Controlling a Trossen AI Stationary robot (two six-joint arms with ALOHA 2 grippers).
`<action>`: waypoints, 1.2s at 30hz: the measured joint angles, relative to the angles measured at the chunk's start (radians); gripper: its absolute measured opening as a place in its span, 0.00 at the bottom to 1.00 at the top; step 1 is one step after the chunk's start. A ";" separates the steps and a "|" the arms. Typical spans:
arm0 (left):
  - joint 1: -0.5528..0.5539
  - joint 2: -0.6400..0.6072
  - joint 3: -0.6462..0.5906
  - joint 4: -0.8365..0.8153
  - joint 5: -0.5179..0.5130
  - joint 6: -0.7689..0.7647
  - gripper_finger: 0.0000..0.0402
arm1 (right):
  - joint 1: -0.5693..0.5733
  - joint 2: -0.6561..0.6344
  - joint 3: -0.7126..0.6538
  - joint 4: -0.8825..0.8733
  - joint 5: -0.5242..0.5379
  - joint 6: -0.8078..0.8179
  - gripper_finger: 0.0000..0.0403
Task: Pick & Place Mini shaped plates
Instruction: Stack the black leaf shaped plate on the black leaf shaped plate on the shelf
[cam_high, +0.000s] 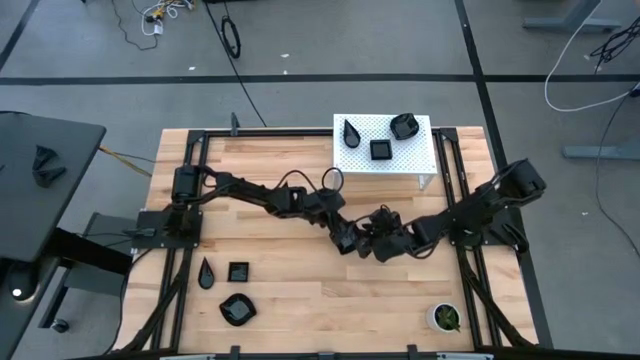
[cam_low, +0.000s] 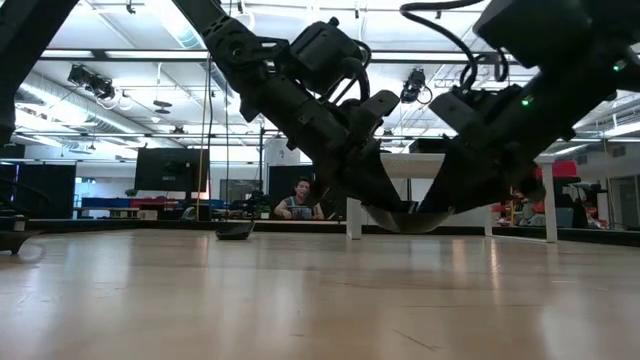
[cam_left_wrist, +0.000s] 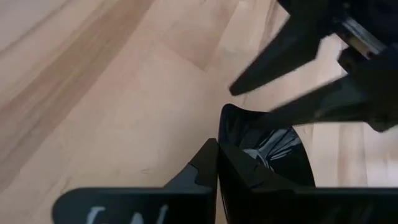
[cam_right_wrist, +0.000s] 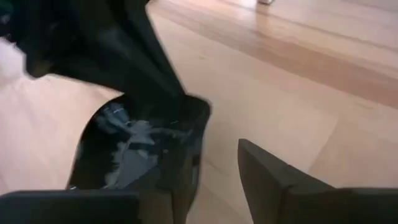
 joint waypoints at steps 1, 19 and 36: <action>0.000 0.000 0.000 0.000 0.000 0.000 0.04 | -0.005 0.001 0.000 0.004 -0.001 -0.007 0.32; 0.011 -0.006 -0.001 0.007 0.036 0.030 0.13 | -0.014 0.005 0.000 0.015 -0.057 -0.035 0.01; -0.015 -0.237 -0.011 -0.434 -0.048 0.183 0.55 | 0.149 -0.123 -0.001 -0.037 -0.088 -0.038 0.00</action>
